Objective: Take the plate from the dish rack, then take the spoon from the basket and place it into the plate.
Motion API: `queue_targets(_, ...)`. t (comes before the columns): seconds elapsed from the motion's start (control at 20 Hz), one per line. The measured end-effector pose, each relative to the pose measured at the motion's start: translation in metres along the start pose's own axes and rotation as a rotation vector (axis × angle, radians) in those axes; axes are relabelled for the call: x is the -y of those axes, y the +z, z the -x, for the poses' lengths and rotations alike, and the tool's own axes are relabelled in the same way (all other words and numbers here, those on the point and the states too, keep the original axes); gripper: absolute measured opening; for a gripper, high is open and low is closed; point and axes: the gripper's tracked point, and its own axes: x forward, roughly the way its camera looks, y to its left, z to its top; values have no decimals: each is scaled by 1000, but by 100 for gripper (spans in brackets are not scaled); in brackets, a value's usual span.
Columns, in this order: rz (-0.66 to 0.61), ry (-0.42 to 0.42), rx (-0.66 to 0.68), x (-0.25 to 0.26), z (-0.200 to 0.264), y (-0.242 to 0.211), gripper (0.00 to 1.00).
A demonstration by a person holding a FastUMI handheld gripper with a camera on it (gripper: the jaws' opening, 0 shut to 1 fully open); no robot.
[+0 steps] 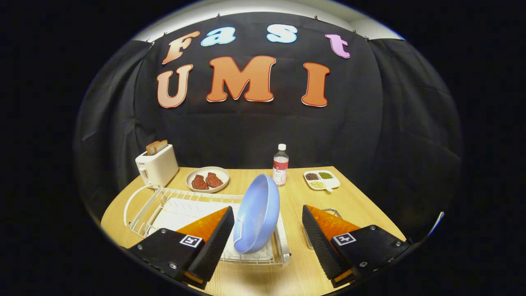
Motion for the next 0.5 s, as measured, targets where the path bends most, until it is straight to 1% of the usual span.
queue_targets(0.1,-14,6,-45,-3,-18,-7,98)
queue_targets(0.25,-6,5,-78,-5,-44,-10,91)
queue_targets(0.35,6,8,-102,-6,-57,-12,83)
queue_targets(0.4,10,8,-109,-8,-62,-12,76)
queue_targets(0.45,13,3,-114,-8,-68,-10,73)
queue_targets(0.5,16,-3,-119,-9,-73,-10,66)
